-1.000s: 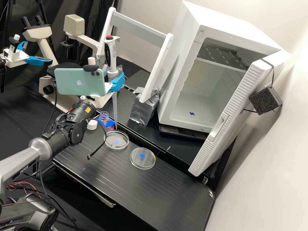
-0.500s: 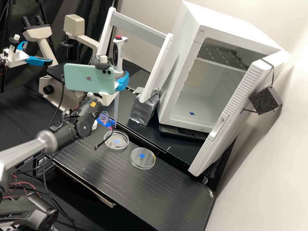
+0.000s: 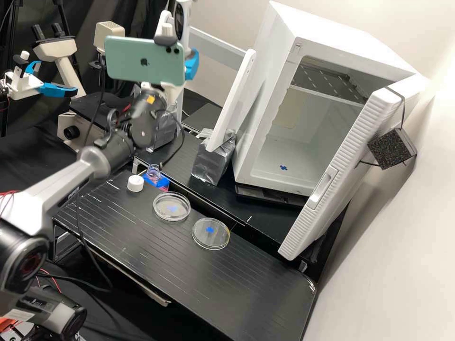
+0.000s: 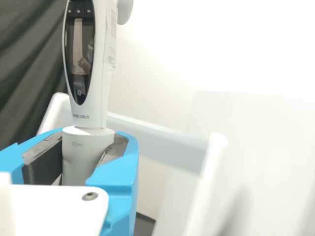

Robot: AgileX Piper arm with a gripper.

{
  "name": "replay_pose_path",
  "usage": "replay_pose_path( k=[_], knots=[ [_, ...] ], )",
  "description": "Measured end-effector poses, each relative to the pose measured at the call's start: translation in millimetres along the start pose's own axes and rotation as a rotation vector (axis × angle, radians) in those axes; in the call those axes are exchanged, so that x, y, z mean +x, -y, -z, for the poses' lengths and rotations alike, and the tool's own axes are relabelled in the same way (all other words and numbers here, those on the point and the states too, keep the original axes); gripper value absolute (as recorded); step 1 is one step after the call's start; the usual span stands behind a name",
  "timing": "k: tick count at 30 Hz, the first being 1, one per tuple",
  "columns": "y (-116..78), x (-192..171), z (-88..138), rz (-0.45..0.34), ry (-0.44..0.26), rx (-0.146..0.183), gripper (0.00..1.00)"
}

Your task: Use the pipette

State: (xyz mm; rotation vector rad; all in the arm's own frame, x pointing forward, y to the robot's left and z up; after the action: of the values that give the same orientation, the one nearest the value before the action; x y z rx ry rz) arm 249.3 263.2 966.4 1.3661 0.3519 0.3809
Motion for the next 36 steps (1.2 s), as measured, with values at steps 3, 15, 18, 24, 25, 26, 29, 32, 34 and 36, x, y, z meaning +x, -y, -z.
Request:
replay_pose_path(
  k=[3, 15, 18, 24, 25, 26, 29, 32, 34, 36],
  knots=[
    [-1.3, 17.4, 10.5, 0.016, -0.007, -0.013, 0.00],
    [17.3, 75.2, 1.0, 0.108, 0.182, 0.050, 0.00],
    [16.9, 81.0, -14.3, 0.196, 0.283, 0.072, 0.00],
    [27.4, 87.8, -21.9, 0.346, 0.191, 0.121, 0.00],
    [27.9, 88.9, -20.2, 0.345, 0.170, 0.144, 0.00],
    [28.1, 88.9, -19.6, 0.348, 0.163, 0.140, 0.00],
    [27.7, 89.2, -18.5, 0.345, 0.151, 0.143, 0.00],
    [27.7, 89.2, -18.3, 0.345, 0.148, 0.138, 0.00],
    [27.6, 89.3, -18.1, 0.344, 0.147, 0.146, 0.00],
    [27.6, 89.3, -17.9, 0.343, 0.146, 0.151, 0.00]
  ],
)
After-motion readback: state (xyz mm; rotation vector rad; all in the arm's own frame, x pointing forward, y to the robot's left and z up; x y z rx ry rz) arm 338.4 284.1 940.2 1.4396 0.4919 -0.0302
